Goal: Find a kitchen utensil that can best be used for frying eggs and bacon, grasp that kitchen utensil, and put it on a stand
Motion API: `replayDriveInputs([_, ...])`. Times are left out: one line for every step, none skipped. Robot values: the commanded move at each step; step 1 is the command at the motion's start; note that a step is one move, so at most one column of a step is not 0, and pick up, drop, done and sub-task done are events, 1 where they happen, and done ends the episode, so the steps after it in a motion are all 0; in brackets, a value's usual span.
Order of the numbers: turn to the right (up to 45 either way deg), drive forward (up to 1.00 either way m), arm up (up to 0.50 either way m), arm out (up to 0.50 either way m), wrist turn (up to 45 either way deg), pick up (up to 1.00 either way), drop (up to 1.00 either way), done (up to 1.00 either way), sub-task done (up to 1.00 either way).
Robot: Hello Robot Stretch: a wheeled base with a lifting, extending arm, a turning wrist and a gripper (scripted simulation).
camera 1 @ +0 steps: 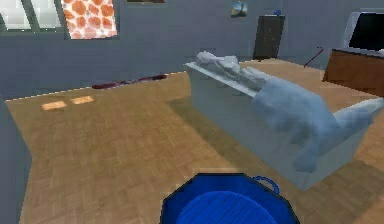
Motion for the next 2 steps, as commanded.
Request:
replayDriveInputs([-15.0, 0.00, 0.00, 0.00, 0.0, 0.00, 0.00, 0.00, 0.00])
replayDriveInputs([0.0, 1.00, 0.00, 0.00, 0.0, 0.00, 0.00, 0.00, 0.00])
